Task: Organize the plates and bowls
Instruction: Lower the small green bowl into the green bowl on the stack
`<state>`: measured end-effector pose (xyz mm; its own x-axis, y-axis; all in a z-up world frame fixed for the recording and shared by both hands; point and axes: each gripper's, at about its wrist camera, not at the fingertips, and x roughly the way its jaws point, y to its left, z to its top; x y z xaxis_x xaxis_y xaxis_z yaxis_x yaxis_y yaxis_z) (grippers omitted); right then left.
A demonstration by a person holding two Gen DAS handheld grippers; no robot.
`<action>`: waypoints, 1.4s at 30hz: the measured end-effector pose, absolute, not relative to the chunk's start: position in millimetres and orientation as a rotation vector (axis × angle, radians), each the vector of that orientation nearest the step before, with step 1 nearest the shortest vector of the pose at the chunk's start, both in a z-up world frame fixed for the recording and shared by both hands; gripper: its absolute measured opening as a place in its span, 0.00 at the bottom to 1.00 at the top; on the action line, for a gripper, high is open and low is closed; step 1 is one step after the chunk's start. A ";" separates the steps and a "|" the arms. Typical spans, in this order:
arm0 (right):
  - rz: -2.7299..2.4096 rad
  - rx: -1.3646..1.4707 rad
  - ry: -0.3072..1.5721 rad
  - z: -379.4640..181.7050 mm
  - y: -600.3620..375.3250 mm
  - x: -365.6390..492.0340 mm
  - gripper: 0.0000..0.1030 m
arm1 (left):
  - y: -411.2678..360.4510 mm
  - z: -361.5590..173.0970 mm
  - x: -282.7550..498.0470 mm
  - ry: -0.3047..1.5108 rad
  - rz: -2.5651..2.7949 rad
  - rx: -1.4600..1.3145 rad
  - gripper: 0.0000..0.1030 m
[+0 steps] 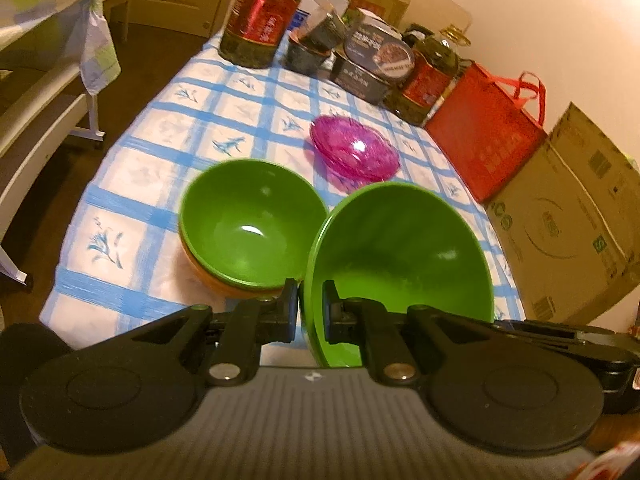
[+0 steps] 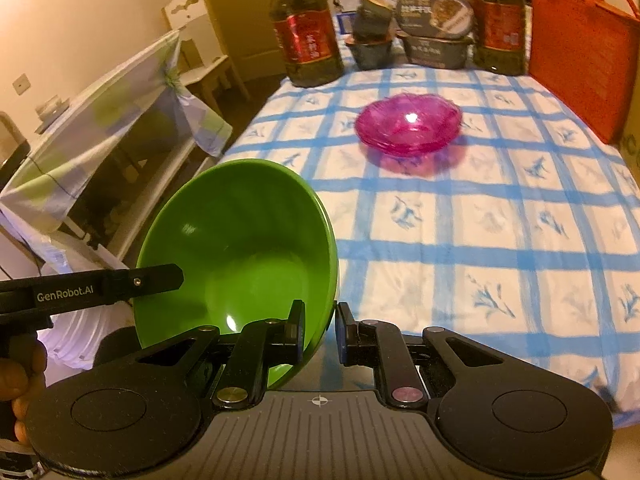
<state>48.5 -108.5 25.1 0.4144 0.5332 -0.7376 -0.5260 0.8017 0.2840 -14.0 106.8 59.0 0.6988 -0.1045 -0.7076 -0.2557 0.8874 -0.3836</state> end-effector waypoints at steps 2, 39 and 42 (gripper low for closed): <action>0.679 0.011 0.931 25.2 -102.3 51.7 0.15 | 113.5 61.6 -12.9 0.792 0.101 -0.485 0.10; 0.742 -0.081 1.073 -31.3 7.6 162.3 0.15 | 199.5 7.6 73.6 0.891 0.254 -0.472 0.10; 0.742 -0.093 1.070 -31.0 9.4 161.6 0.15 | 198.7 7.5 72.8 0.892 0.256 -0.462 0.10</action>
<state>161.6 9.4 -31.0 0.2660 0.5058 -0.8206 -0.5916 0.7578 0.2753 72.8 198.7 7.5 0.6068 0.0241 -0.7945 -0.4005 0.8726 -0.2795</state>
